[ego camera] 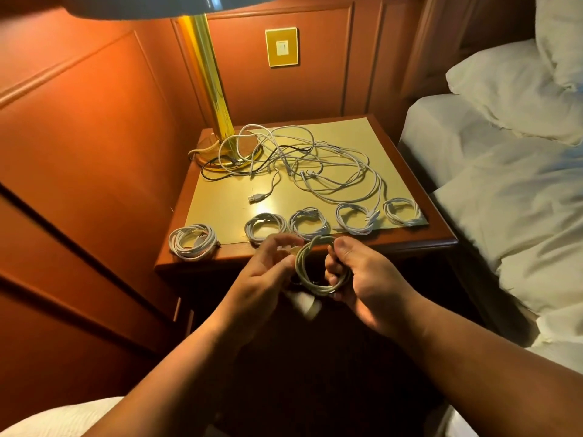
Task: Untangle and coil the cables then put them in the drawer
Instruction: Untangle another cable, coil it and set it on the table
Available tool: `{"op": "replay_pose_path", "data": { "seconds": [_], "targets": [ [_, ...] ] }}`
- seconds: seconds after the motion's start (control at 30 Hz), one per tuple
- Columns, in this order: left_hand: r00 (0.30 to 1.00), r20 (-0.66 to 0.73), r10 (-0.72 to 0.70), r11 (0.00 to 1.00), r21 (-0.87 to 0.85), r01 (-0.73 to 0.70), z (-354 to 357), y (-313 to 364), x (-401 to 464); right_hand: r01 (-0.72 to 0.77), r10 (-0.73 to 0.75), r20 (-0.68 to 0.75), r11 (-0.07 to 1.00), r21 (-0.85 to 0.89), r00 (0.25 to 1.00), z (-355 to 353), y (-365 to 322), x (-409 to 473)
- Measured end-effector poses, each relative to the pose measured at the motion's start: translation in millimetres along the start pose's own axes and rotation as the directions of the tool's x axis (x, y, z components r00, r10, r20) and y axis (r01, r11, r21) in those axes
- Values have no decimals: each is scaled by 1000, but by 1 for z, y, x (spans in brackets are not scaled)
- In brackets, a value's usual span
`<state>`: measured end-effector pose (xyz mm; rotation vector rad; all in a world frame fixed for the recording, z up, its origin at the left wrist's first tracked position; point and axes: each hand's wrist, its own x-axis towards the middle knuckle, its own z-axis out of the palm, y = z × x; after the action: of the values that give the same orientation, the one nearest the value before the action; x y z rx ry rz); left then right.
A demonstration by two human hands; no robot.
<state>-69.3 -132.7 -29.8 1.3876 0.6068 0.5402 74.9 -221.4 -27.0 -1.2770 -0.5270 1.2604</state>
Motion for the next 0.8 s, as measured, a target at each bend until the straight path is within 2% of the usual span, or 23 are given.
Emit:
{"op": "replay_pose_path", "data": {
  "seconds": [0.07, 0.13, 0.2, 0.27, 0.4, 0.47, 0.63, 0.8],
  "targets": [
    [999, -36, 17, 962, 273, -6, -1, -2, 1, 35, -47, -62, 983, -182, 997, -1, 2, 0],
    [993, -107, -40, 952, 299, 70, -1, -4, 1, 79, -110, -112, 964, -253, 988, -1, 4, 0],
    [977, -152, -148, 982, 98, 164, 3, -5, -1, 140, -179, -140, 958, -252, 974, -1, 5, 0],
    [952, -175, -249, 964, -138, 227, 8, -6, -2, 183, -227, -172, 954, -240, 958, -1, 2, 1],
    [906, -27, -423, 786, -509, 351, 15, -6, -7, 198, -264, -274, 949, -245, 925, -3, 0, 4],
    [898, 53, -436, 732, -560, 389, 15, -4, -10, 197, -270, -306, 948, -249, 913, -2, 2, 5],
    [909, 29, -417, 783, -495, 375, 18, -5, -12, 167, -203, -363, 978, -129, 909, 1, 4, 6],
    [930, 102, -353, 738, -580, 344, 26, -3, -17, 179, -177, -363, 983, -28, 915, 8, 13, 3]
  ]
}}
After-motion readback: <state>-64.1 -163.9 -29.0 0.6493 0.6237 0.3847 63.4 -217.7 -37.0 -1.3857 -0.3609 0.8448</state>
